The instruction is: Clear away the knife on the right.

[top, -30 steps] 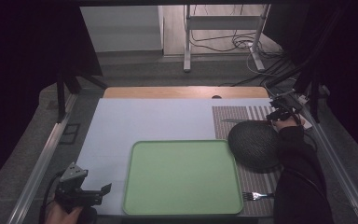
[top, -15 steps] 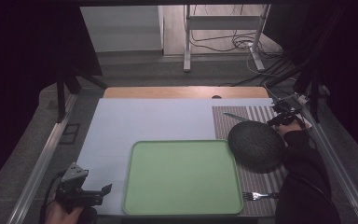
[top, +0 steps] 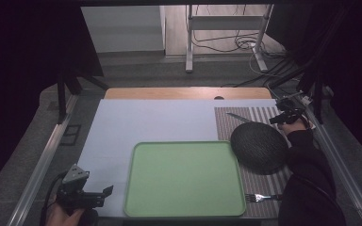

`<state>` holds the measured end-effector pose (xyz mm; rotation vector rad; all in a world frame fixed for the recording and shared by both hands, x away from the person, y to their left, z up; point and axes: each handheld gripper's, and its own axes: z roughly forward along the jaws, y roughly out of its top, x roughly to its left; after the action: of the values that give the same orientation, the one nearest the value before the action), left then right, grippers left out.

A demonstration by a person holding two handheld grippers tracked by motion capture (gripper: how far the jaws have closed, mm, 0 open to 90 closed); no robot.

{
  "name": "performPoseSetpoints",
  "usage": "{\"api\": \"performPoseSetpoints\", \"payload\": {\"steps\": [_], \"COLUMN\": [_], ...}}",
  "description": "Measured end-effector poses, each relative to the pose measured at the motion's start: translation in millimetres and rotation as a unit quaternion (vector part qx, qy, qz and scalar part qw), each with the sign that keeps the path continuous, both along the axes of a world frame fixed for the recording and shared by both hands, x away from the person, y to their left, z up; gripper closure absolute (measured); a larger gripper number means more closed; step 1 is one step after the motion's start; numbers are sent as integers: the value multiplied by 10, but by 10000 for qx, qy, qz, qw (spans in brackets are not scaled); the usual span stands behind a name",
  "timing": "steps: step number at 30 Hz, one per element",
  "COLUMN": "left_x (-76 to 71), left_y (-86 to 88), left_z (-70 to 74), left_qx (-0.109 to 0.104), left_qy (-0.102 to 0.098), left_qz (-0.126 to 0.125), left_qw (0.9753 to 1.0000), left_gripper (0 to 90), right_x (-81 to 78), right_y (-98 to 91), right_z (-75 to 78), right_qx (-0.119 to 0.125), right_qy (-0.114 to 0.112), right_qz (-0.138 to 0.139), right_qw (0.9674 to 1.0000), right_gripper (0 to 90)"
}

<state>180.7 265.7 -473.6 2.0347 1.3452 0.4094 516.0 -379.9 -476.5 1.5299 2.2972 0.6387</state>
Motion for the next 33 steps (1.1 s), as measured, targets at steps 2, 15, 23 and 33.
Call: {"api": "performPoseSetpoints", "payload": {"steps": [2, 15, 23, 33], "left_x": [0, 1, 1, -1], "left_y": [0, 7, 12, 16], "left_z": [0, 0, -1, -3], "left_qx": [1, -18, -31, -46], "left_qy": [0, 11, 7, 0], "left_qz": [1, 12, 16, 24], "left_qw": [10000, 10000, 10000, 10000], "left_gripper": [7, 7, 7, 7], "right_x": [5, 192, 339, 464], "right_y": [24, 488, 678, 728], "right_z": [18, 14, -112, -291], "right_qx": [4, -77, -199, -366], "right_qy": [-19, -105, 12, 298], "right_qz": [11, 229, 375, 502], "right_qw": [10000, 9997, 9991, 9976], "right_gripper": [746, 180, 122, 144]}}
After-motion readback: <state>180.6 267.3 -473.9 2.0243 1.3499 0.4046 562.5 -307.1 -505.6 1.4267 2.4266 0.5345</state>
